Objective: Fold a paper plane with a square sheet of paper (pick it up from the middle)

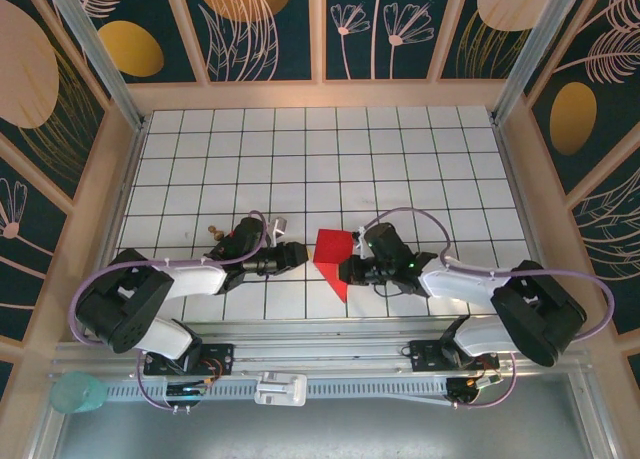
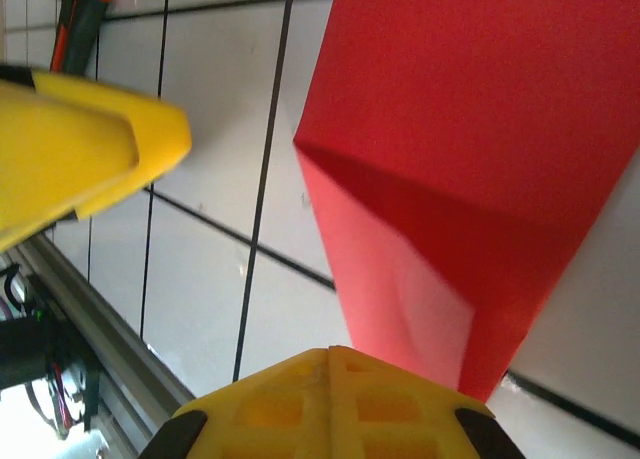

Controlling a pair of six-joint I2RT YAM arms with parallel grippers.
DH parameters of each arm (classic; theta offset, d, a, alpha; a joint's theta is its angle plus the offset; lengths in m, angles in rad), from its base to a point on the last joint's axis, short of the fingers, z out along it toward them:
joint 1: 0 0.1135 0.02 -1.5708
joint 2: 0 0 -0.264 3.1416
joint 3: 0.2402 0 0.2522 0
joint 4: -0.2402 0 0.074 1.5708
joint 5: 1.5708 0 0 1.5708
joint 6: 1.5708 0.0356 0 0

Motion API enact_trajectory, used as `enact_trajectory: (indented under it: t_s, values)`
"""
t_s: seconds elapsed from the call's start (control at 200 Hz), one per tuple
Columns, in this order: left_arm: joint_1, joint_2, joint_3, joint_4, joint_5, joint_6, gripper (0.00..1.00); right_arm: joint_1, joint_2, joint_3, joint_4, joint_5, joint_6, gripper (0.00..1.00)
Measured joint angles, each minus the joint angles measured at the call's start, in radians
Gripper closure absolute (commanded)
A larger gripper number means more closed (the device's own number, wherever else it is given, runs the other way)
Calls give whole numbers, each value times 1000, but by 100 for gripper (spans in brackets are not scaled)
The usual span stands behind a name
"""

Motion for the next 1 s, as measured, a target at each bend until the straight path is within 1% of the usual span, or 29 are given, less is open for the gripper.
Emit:
enact_trajectory:
  t_s: [0.095, 0.22, 0.335, 0.676, 1.001]
  values:
    - [0, 10, 0, 11, 8, -1, 53, -16, 54, 34, 3, 2, -8, 97]
    - [0, 28, 1, 14, 29, -1, 52, -26, 121, 51, 10, 7, -11, 100]
    - [0, 54, 5, 13, 46, -1, 52, -44, 157, 51, 9, 15, -10, 100]
    - [-26, 109, 52, 5, 60, 0, 52, -71, 166, 12, 62, 14, -2, 100]
    - [-26, 148, 129, -95, 32, 7, 53, -77, 168, -11, 116, 3, 13, 100]
